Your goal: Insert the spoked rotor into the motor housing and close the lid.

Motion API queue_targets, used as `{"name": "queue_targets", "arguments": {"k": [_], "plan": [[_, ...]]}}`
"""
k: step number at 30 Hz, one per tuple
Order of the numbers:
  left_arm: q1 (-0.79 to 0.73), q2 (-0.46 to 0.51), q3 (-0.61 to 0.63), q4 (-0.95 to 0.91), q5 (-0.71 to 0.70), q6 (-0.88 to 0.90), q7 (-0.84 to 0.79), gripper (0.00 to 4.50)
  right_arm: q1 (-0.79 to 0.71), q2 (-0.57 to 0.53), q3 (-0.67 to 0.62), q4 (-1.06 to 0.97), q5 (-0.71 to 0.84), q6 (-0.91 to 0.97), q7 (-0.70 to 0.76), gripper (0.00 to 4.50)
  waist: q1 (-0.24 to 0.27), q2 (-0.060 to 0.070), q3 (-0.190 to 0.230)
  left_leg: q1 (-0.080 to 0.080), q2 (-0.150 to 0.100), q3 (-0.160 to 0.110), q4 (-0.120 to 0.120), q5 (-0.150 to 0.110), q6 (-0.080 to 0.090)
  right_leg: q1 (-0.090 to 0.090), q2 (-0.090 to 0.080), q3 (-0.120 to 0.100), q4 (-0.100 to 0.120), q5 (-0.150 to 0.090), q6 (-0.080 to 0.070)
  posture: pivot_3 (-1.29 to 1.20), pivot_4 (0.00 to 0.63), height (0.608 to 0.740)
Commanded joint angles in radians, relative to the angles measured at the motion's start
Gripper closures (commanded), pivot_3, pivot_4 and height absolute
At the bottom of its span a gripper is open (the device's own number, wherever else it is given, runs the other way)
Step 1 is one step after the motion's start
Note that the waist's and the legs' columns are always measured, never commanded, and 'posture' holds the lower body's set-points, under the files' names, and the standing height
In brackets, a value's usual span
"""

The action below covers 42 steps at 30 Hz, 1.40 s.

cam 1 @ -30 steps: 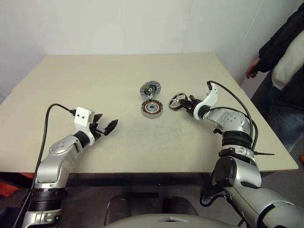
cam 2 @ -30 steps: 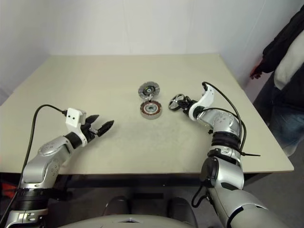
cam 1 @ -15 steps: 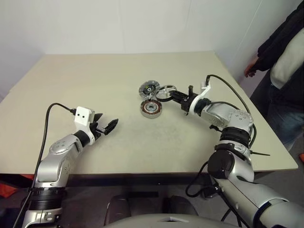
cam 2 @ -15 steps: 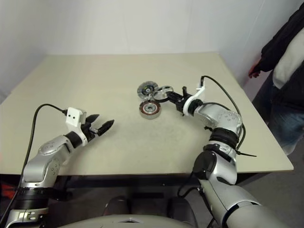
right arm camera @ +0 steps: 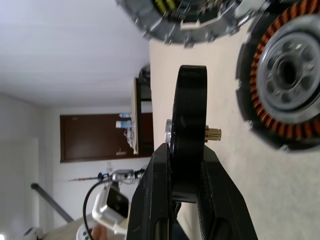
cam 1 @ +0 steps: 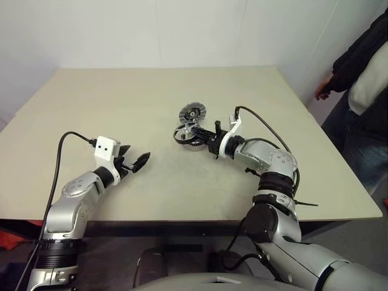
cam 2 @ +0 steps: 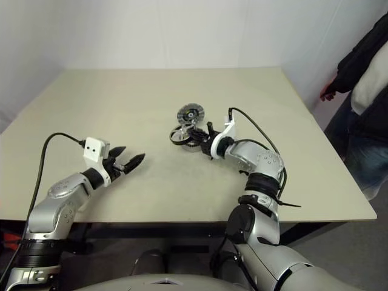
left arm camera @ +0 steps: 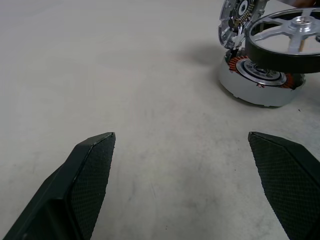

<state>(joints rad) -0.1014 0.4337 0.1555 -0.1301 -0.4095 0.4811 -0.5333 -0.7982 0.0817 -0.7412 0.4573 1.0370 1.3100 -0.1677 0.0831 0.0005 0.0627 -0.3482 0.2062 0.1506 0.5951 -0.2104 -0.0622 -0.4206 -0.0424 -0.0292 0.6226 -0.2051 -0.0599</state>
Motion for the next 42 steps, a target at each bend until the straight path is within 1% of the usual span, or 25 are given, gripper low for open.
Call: {"name": "queue_targets", "arguments": {"k": [1,7,12,17,23,29,39,42], "plan": [[0.001,0.015,0.020,-0.039,-0.004,-0.001,0.002,0.00,-0.048,-0.022,0.025,0.007,0.018,-0.040,0.033,4.15,0.000,0.000,0.000,0.000,0.000,0.000,0.000,0.000,0.000,0.000,0.000,0.000,0.000,0.000,0.000,0.00,0.000,0.740],[-0.003,0.015,0.020,-0.041,-0.005,0.002,0.004,0.00,-0.054,-0.043,0.073,0.095,-0.041,-0.135,0.076,4.15,0.000,0.000,0.000,-0.001,0.000,0.000,0.000,0.000,0.000,0.000,0.000,0.000,0.000,0.000,0.000,0.00,0.000,0.740],[-0.004,0.016,0.021,-0.041,-0.005,0.003,0.003,0.00,-0.069,-0.032,0.090,0.124,-0.044,-0.176,0.088,4.15,-0.001,0.000,0.000,-0.001,0.000,0.000,0.000,0.000,0.000,0.000,0.000,0.000,0.000,0.000,0.000,0.00,0.000,0.740],[-0.004,0.016,0.020,-0.040,-0.004,0.004,0.004,0.00,-0.098,-0.049,0.105,0.192,-0.068,-0.243,0.124,4.15,-0.003,0.000,0.000,-0.001,0.000,0.000,0.000,0.000,0.000,0.000,0.000,0.000,0.000,0.000,0.000,0.00,0.000,0.740],[-0.002,0.015,0.021,-0.043,-0.004,0.002,0.007,0.00,-0.102,-0.070,0.126,0.231,-0.092,-0.269,0.157,4.15,-0.003,0.000,0.000,-0.001,0.000,0.000,0.000,0.000,0.000,0.000,0.000,0.000,0.001,0.002,-0.003,0.00,0.000,0.740],[0.001,0.015,0.021,-0.043,-0.003,0.000,0.007,0.00,-0.099,-0.096,0.128,0.257,-0.103,-0.291,0.170,4.15,-0.003,0.000,0.000,-0.001,0.000,0.000,0.001,0.000,0.000,0.000,0.000,0.000,0.001,0.002,-0.003,0.00,0.000,0.740],[-0.004,0.017,0.019,-0.038,-0.001,-0.003,0.003,0.00,-0.066,-0.103,0.163,0.261,-0.143,-0.310,0.190,4.15,-0.002,0.000,0.000,-0.001,0.000,0.000,0.001,0.000,0.000,0.000,0.000,0.000,0.001,0.002,-0.004,0.00,0.000,0.740],[-0.005,0.018,0.019,-0.036,0.001,-0.004,0.002,0.00,-0.058,-0.109,0.177,0.266,-0.164,-0.319,0.197,3.11,-0.001,0.000,0.000,-0.001,0.000,0.000,0.001,0.000,0.000,0.001,0.000,0.000,0.001,0.002,-0.004,0.00,0.000,0.740]]}}
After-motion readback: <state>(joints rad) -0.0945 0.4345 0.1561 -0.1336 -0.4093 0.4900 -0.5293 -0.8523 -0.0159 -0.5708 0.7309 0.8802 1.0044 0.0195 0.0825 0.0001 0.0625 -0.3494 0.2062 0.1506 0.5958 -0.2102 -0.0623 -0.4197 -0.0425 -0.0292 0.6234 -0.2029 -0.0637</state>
